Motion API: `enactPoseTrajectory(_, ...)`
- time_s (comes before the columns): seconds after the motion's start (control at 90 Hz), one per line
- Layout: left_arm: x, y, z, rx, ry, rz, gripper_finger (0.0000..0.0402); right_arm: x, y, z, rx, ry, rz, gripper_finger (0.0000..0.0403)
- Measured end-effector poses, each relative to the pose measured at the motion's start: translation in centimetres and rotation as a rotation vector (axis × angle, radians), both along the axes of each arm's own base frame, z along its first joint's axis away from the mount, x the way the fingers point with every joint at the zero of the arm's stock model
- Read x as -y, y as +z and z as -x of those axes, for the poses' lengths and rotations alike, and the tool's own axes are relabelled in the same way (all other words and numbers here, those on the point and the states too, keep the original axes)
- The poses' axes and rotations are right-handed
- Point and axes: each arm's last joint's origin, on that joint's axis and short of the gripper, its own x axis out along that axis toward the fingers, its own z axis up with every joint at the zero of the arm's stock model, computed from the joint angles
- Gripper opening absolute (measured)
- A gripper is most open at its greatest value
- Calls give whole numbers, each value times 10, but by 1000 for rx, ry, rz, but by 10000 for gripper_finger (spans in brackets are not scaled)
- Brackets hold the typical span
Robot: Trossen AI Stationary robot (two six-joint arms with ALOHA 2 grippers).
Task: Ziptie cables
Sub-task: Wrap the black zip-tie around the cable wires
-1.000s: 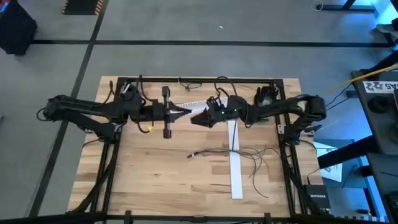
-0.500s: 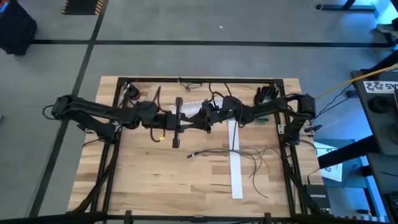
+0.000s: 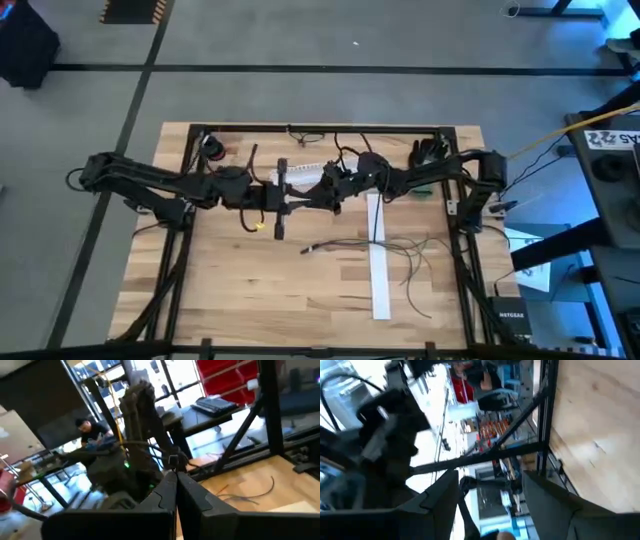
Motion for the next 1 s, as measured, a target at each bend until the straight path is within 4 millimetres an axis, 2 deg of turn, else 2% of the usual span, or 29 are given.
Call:
enactPoseTrajectory(0.244,2,-7,-6,-26,-10,28,0,3,2,-1,17,-104,-6,211)
enactPoseTrajectory(0.489,4,-20,-24,-20,-40,-8,0,-7,17,-11,55,-54,3,211)
enactPoseTrajectory(0.589,3,-20,-24,-15,-35,-24,0,-15,11,-11,5,0,18,211)
enactPoseTrajectory(0.811,8,-18,-18,-47,-32,-23,0,-10,5,-10,-44,-18,41,211)
enactPoseTrajectory(1.0,6,-19,-19,-53,-17,-39,0,-15,10,-13,-38,-2,15,211)
